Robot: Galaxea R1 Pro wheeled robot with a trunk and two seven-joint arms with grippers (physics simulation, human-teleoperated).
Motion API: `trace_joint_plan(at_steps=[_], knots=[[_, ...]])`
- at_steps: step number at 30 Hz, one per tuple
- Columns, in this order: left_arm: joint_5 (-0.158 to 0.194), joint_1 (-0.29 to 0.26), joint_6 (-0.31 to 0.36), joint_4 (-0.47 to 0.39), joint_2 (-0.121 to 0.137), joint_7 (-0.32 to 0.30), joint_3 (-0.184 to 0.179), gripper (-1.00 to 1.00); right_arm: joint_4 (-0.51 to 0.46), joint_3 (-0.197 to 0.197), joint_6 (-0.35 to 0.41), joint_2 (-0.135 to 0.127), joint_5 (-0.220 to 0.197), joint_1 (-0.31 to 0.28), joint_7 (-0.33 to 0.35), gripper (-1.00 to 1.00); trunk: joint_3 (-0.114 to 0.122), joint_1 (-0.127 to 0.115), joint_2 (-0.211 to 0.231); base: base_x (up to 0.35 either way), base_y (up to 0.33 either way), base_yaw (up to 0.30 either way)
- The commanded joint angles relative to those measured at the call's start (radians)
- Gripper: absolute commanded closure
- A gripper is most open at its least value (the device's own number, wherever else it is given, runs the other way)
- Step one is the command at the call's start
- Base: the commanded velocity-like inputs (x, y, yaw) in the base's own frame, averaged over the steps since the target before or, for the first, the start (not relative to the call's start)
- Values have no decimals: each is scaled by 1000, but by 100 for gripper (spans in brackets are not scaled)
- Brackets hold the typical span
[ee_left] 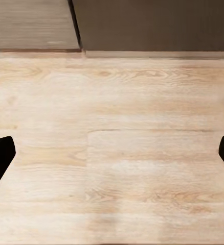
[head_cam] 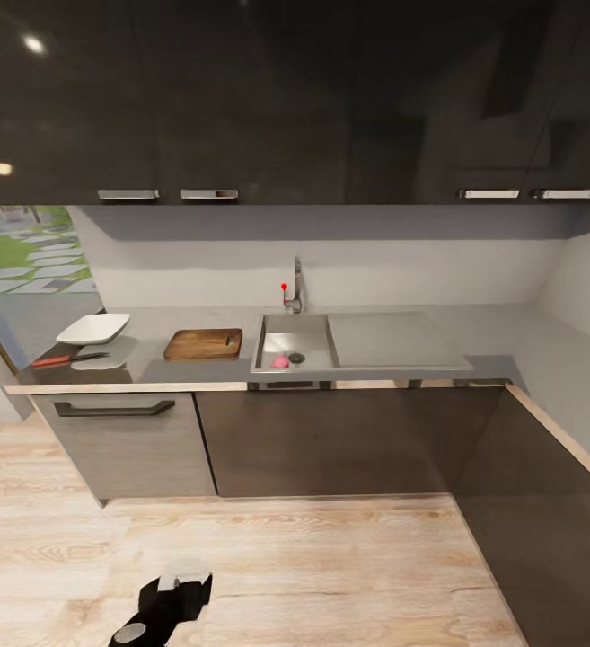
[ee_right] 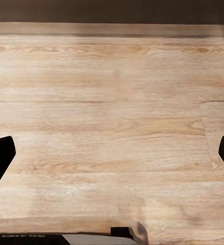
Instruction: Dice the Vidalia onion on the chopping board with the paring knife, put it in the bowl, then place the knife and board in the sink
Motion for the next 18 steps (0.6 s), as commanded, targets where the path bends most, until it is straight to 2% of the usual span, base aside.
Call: trace_joint_plan(at_steps=[1,2,4,6,9,12,15,17,18], knots=[[-1,-14,35,-19,-1,5,-7,-100,-1,-4,-1,1,11,0,-4,-100,-2,1,-2,0,0,0],[-1,-42,90,-45,-4,5,-18,-100,0,-4,0,1,11,0,-4,-100,-2,1,-2,0,0,0],[-1,-73,139,-63,-8,5,-30,-100,0,-4,0,1,11,0,-4,-100,-2,1,-2,0,0,0],[-1,-139,215,-85,-17,6,-57,-100,1,-4,1,1,11,0,-4,-100,-2,1,-2,0,0,0],[-1,-210,266,-94,-28,7,-83,-100,1,-4,1,1,11,0,-4,-100,-2,1,-2,0,0,0],[-1,-325,375,-98,-52,7,-110,-100,1,-4,2,1,11,0,-4,-100,-2,1,-2,0,0,0],[1,-427,489,-98,-64,7,-120,-100,2,-4,2,1,10,0,-4,-100,-2,1,-2,0,0,0],[2,-470,525,-97,-67,6,-122,-100,2,-4,2,1,10,0,-4,-100,-2,1,-2,0,0,0],[6,-586,588,-89,-76,7,-124,-100,6,-5,2,1,10,0,-4,-100,-2,1,-2,0,0,0]])
